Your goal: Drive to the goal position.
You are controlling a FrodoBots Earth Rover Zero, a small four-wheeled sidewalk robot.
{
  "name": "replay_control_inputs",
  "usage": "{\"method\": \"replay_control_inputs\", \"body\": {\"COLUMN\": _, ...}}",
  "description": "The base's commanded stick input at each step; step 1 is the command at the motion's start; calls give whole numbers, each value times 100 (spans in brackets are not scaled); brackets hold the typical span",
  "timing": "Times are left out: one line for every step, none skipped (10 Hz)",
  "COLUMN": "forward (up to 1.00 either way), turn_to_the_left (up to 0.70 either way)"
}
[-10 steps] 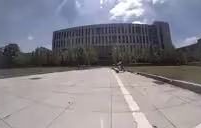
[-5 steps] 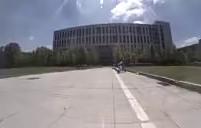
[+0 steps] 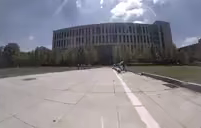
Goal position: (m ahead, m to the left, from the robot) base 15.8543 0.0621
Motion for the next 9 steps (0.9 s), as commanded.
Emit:
{"method": "replay_control_inputs", "body": {"forward": 70, "turn_to_the_left": -20}}
{"method": "replay_control_inputs", "body": {"forward": 70, "turn_to_the_left": -9}}
{"method": "replay_control_inputs", "body": {"forward": 70, "turn_to_the_left": -2}}
{"method": "replay_control_inputs", "body": {"forward": 70, "turn_to_the_left": 0}}
{"method": "replay_control_inputs", "body": {"forward": 70, "turn_to_the_left": 0}}
{"method": "replay_control_inputs", "body": {"forward": 70, "turn_to_the_left": 0}}
{"method": "replay_control_inputs", "body": {"forward": 70, "turn_to_the_left": 0}}
{"method": "replay_control_inputs", "body": {"forward": 70, "turn_to_the_left": 0}}
{"method": "replay_control_inputs", "body": {"forward": 70, "turn_to_the_left": 0}}
